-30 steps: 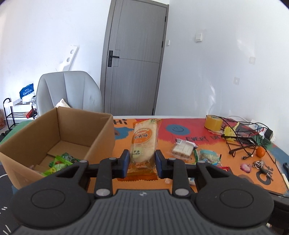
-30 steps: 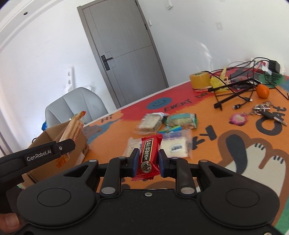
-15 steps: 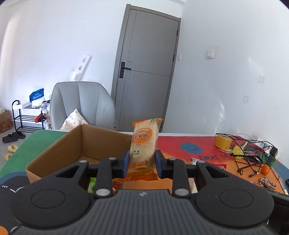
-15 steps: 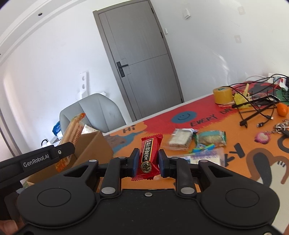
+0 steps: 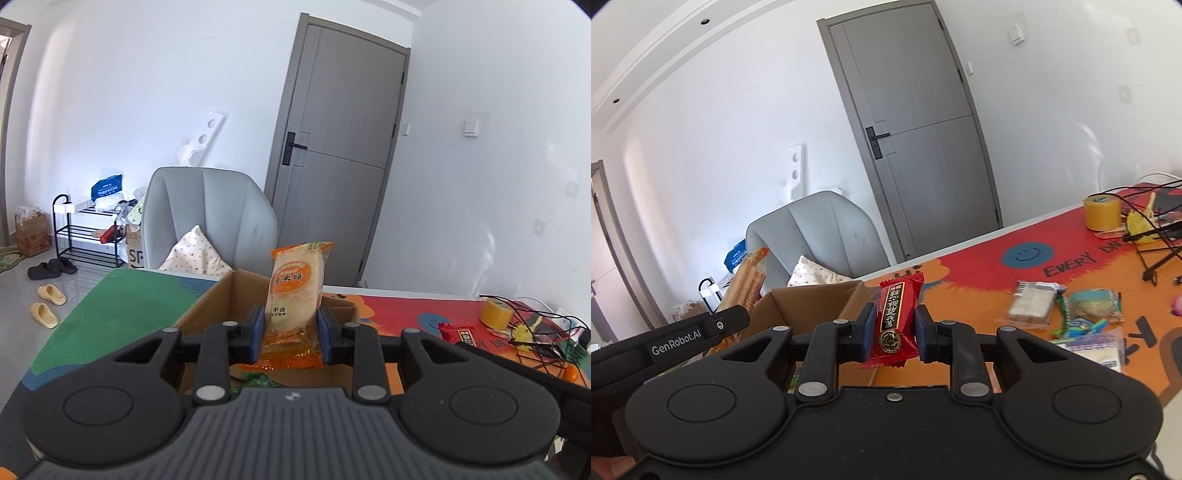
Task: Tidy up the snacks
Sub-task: 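Carry both snacks over the cardboard box and open both tools to drop them, then move both tools back toward the remaining snacks on the table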
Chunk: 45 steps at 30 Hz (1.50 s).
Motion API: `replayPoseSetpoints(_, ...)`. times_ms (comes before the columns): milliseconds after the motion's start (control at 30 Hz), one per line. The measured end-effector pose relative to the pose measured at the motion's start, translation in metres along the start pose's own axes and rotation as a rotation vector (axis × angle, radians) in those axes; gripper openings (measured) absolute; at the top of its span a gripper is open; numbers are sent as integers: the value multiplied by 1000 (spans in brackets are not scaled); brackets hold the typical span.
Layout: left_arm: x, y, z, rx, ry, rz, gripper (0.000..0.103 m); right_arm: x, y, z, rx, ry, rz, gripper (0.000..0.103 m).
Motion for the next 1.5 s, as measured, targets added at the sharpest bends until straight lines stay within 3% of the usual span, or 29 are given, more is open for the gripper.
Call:
replayPoseSetpoints(400, -33, 22, -3, -67, -40, 38, 29, -31, 27, 1, -29, -29, 37, 24)
replayPoseSetpoints(567, -45, 20, -5, -82, -66, 39, 36, -48, 38, 0, -41, -45, 52, 24)
replayPoseSetpoints(833, -65, 5, 2, -55, -104, 84, 61, -71, 49, 0, -44, -37, 103, 25)
replayPoseSetpoints(900, -68, 3, 3, -52, -109, 92, 65, -75, 47, 1, -29, -40, 111, 32)
replayPoseSetpoints(933, -68, 2, 3, -53, -110, 95, 69, -74, 45, 2, -28, -40, 100, 45)
replayPoseSetpoints(967, -68, 2, 3, -55, -109, 99, 72, -72, 43, 2, -22, -34, 96, 50)
replayPoseSetpoints(1033, -67, 1, 2, -54, -104, 114, 82, -67, 38, 1, -23, -29, 95, 52)
replayPoseSetpoints(1100, -64, 0, 2, -48, -94, 132, 86, -59, 34, 1, -28, -16, 84, 55)
replayPoseSetpoints(1233, -53, -2, 0, -43, -67, 146, 90, -40, 21, 2, -16, 9, 55, 66)
replayPoseSetpoints(1500, -25, -8, -7, -41, -23, 123, 96, -6, 0, -1, -6, 35, -10, 76)
Point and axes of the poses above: each gripper's, at about its wrist camera, not at the fingertips, and y roughly the way its jaws point, x to its right, z to its top, the point moved 8 cm from there along y, roughly the way its jaws point, and after that the axes turned 2 degrees about -z, right-handed, at the moved point
